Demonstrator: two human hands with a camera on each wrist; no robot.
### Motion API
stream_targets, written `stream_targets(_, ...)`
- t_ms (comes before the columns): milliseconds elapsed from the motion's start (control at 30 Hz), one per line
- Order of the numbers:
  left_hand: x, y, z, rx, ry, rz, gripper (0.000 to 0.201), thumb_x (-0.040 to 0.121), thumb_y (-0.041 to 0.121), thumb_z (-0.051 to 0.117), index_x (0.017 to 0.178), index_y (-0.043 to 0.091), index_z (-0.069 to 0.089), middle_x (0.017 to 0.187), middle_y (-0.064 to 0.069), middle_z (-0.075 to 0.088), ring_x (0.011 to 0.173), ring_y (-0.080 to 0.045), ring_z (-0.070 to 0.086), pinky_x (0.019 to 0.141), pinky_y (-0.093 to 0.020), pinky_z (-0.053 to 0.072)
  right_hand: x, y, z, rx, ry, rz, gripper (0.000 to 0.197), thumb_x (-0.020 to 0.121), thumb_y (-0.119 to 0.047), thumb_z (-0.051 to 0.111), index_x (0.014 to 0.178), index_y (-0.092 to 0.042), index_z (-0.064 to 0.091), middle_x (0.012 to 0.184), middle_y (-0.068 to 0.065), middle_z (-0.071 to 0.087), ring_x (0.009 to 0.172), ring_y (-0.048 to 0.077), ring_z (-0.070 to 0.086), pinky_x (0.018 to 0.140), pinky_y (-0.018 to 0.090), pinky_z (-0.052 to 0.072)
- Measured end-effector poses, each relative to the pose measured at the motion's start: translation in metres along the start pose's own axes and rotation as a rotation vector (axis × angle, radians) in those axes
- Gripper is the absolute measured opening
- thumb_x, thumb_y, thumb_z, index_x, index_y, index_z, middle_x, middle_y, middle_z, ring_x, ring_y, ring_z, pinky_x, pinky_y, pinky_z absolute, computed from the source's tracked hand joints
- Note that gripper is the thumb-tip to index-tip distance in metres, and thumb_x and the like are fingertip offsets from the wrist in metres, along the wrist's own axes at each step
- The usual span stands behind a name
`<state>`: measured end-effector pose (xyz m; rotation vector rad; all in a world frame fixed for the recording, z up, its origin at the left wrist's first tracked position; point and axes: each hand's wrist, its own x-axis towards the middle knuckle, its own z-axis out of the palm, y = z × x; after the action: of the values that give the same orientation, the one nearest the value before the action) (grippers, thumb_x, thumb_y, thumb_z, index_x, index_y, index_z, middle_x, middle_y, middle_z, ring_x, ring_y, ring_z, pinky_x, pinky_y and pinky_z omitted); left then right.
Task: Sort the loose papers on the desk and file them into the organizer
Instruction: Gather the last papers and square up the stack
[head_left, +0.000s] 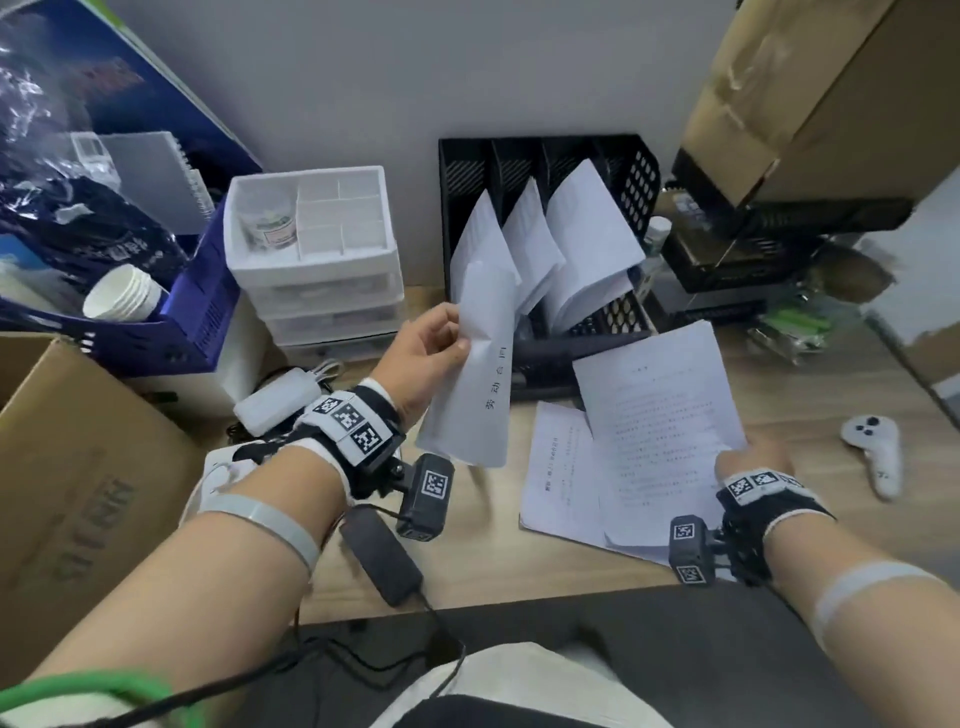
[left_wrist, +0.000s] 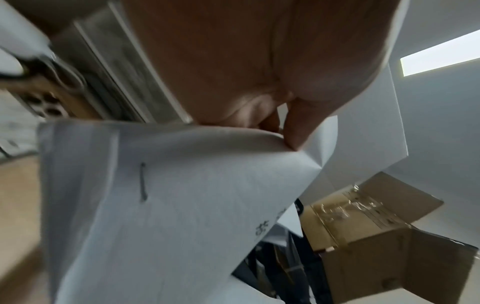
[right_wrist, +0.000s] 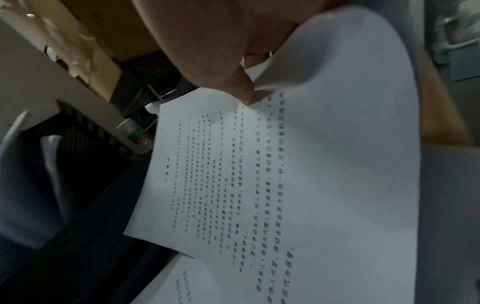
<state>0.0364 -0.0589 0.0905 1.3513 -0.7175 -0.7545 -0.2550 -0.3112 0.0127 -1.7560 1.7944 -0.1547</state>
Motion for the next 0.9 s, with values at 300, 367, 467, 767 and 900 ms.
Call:
stream_targets(300,0.051,-0.014,0.127,-0.481,-0.076,-0.184,0.022,0.097,-0.002,0.054,0.108,0.014,0.064,0.100,-0.008,0.071,0.085,-0.021,0.070,0.078,-0.036,0.059,0.051,0.077,-0.065,-0.022,-0.011,0.121,0.035,0.091,-0.019,0.053,0.125,-0.013,0.061,0.122,0.018,0.065,0.102,0.041,0.062,0.089,0.041,0.051)
stream_targets(367,0.053,-0.046,0.133,-0.282,0.062,-0.304,0.016,0.095,0.001,0.059,0.106,0.012,0.063,0.092,-0.008,0.072,0.076,-0.020,0.068,0.064,-0.029,0.058,0.063,0.091,-0.079,-0.043,-0.004,0.133,0.038,0.091,-0.012,0.049,0.127,-0.011,0.061,0.123,0.021,0.063,0.104,0.044,0.061,0.093,0.045,0.051)
stream_targets(467,0.052,-0.108,0.133,0.253,0.216,-0.539,0.022,0.089,0.007,0.064,0.110,0.010,0.066,0.102,-0.013,0.074,0.084,-0.026,0.066,0.074,-0.029,0.055,0.080,0.107,-0.097,-0.103,-0.007,0.084,0.039,0.090,-0.004,0.043,0.124,-0.010,0.061,0.120,0.025,0.063,0.101,0.046,0.060,0.092,0.047,0.052)
stream_targets(767,0.045,-0.166,0.152,1.009,0.249,-0.871,0.048,0.083,0.018,0.058,0.130,0.019,0.051,0.130,-0.016,0.054,0.118,-0.041,0.055,0.097,-0.045,0.051,0.125,0.117,-0.124,-0.278,-0.063,0.033,0.031,0.093,-0.007,0.043,0.119,-0.004,0.060,0.115,0.024,0.062,0.095,0.041,0.056,0.088,0.039,0.046)
stream_targets(900,0.054,-0.165,0.176,0.849,0.293,-0.842,0.061,0.082,0.017,0.062,0.138,0.029,0.040,0.136,-0.015,0.045,0.121,-0.040,0.052,0.101,-0.050,0.048,0.135,0.119,-0.118,-0.265,-0.138,0.002,0.042,0.092,-0.004,0.042,0.130,-0.012,0.059,0.123,0.023,0.061,0.097,0.038,0.057,0.084,0.034,0.046)
